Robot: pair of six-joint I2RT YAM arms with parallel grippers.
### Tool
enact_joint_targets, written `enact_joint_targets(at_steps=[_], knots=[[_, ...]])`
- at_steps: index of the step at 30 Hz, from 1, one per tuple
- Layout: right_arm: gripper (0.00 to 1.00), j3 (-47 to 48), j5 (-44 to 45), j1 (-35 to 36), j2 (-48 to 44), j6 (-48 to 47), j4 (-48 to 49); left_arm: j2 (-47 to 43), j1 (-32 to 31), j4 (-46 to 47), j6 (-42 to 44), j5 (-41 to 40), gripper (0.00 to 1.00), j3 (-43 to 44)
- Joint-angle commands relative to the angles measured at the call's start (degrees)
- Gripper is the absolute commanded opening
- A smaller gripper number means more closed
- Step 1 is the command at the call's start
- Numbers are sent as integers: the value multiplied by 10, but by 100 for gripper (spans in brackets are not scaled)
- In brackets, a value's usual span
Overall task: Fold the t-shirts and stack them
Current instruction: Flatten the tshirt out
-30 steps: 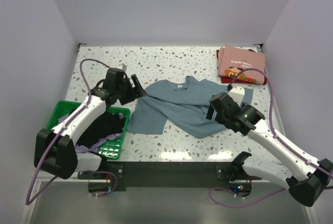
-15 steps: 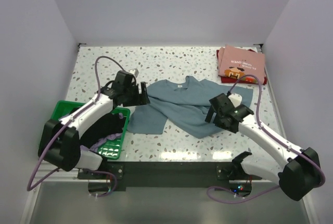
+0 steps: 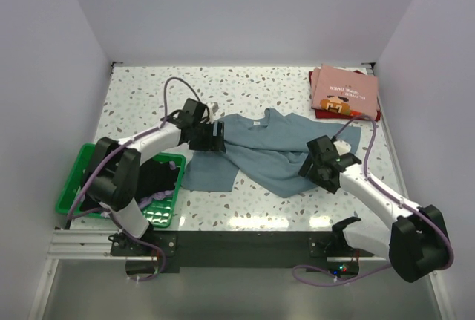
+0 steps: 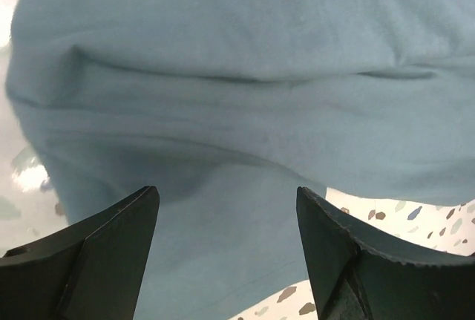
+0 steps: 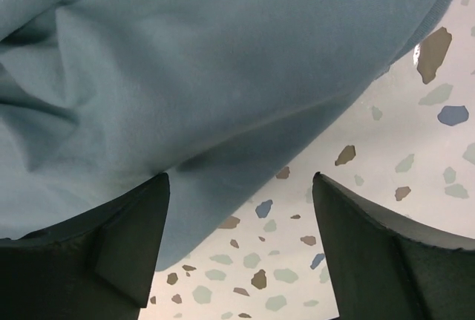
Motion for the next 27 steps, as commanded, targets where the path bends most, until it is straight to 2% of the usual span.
enact_joint_targets(at_steps=[1,5,8,9,10,11,13,14,18,23,27], knots=[[80,1,0,-9,23,8,41,32,-1,36,30,46,79,39],[71,11,1,-20,66,-4,71,61,-1,36,39,51,79,46],[59,24,-6,-27,107,-15,85,73,0,33,47,58,78,50],[46,34,-9,-28,127,-19,85,80,0,33,49,65,78,52],[37,40,-14,-29,137,-20,84,83,0,32,52,68,78,55],[18,47,-17,-31,146,-22,75,89,0,27,53,69,78,57],[3,74,-17,-31,162,-28,57,95,0,24,63,70,78,59],[0,85,-14,-32,163,-31,32,96,0,21,66,70,77,60],[0,142,0,-32,128,-46,-31,102,0,24,70,59,74,49],[0,194,40,-31,36,-54,-133,91,0,34,67,66,74,16],[0,256,71,-32,-1,-68,-227,75,0,36,64,74,74,6]])
